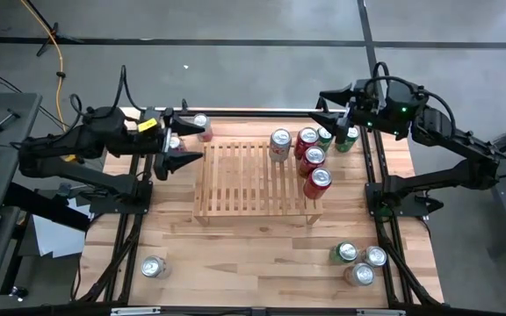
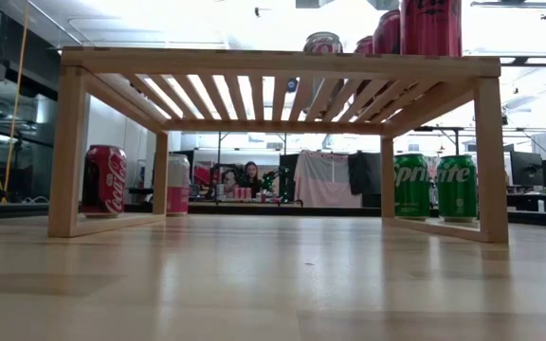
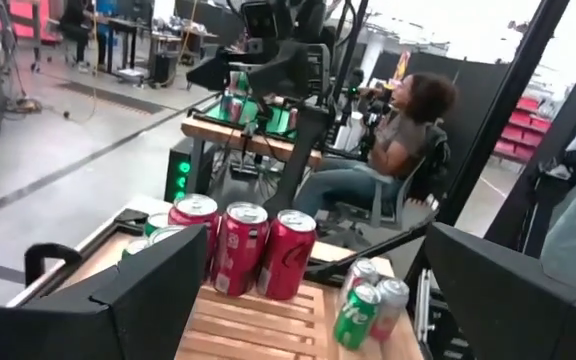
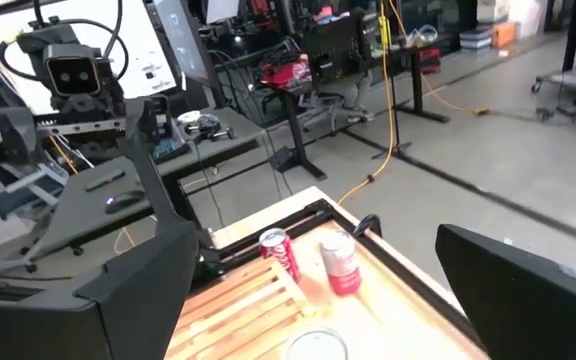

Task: Place canned beverage on shelf
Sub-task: Put the bottom left silver soda can on the shelf

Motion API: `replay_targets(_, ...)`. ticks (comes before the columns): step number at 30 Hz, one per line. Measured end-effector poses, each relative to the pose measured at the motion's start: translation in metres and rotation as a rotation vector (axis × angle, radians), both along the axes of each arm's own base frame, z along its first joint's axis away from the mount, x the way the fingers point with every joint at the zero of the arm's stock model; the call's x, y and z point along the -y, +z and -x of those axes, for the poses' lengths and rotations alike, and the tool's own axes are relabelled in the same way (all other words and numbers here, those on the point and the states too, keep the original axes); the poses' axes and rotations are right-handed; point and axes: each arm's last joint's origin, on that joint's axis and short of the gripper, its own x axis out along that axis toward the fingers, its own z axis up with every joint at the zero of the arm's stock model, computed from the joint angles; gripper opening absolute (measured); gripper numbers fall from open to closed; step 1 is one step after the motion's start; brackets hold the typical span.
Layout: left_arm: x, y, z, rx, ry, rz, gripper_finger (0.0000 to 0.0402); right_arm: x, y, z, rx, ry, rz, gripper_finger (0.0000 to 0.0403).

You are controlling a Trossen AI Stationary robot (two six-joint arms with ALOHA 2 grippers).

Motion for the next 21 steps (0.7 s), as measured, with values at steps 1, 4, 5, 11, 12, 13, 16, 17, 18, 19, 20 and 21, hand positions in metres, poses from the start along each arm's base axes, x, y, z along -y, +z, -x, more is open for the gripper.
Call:
replay_targets(1, 0.000, 0.000, 0.003, -0.002, 0.000, -0.015, 0.0365, 0.000, 0.000, 0.000, 0.001, -0.001, -0.012, 0.0397)
replay_targets(4, 0.000, 0.002, 0.009, 0.010, 0.000, -0.055, 0.0365, 0.000, 0.000, 0.000, 0.011, -0.005, -0.039, 0.0397)
replay_targets(5, 0.000, 0.003, 0.010, 0.014, 0.000, -0.062, 0.0365, 0.000, 0.000, 0.000, 0.013, -0.006, -0.045, 0.0397)
replay_targets(11, 0.000, 0.003, 0.012, 0.016, 0.010, -0.055, 0.0365, 0.000, -0.001, 0.000, 0.014, -0.006, -0.047, 0.0397)
replay_targets(12, -0.001, 0.003, 0.012, 0.016, 0.013, -0.047, 0.0365, 0.000, -0.001, 0.000, 0.013, -0.006, -0.046, 0.0397)
replay_targets(13, -0.001, 0.003, 0.011, 0.015, 0.013, -0.041, 0.0365, 0.000, -0.001, 0.000, 0.010, -0.006, -0.047, 0.0397)
replay_targets(16, -0.001, 0.002, 0.009, 0.008, 0.014, -0.023, 0.0365, 0.000, -0.006, 0.001, -0.034, -0.005, -0.069, 0.0397)
replay_targets(17, -0.001, 0.002, 0.008, 0.005, 0.014, -0.009, 0.0365, -0.001, -0.009, 0.001, -0.068, 0.007, -0.080, 0.0397)
replay_targets(18, -0.001, 0.002, 0.007, 0.007, 0.014, 0.005, 0.0365, -0.002, -0.013, 0.002, -0.113, 0.025, -0.092, 0.0397)
replay_targets(19, -0.001, 0.002, 0.007, 0.011, 0.015, 0.021, 0.0365, -0.003, -0.017, 0.003, -0.159, 0.044, -0.102, 0.0397)
replay_targets(20, -0.001, 0.002, 0.006, 0.009, 0.015, 0.032, 0.0365, -0.004, -0.022, 0.006, -0.205, 0.062, -0.116, 0.0397)
replay_targets(21, -0.001, 0.001, 0.006, 0.004, 0.015, 0.044, 0.0365, -0.005, -0.025, 0.008, -0.249, 0.077, -0.129, 0.0396)
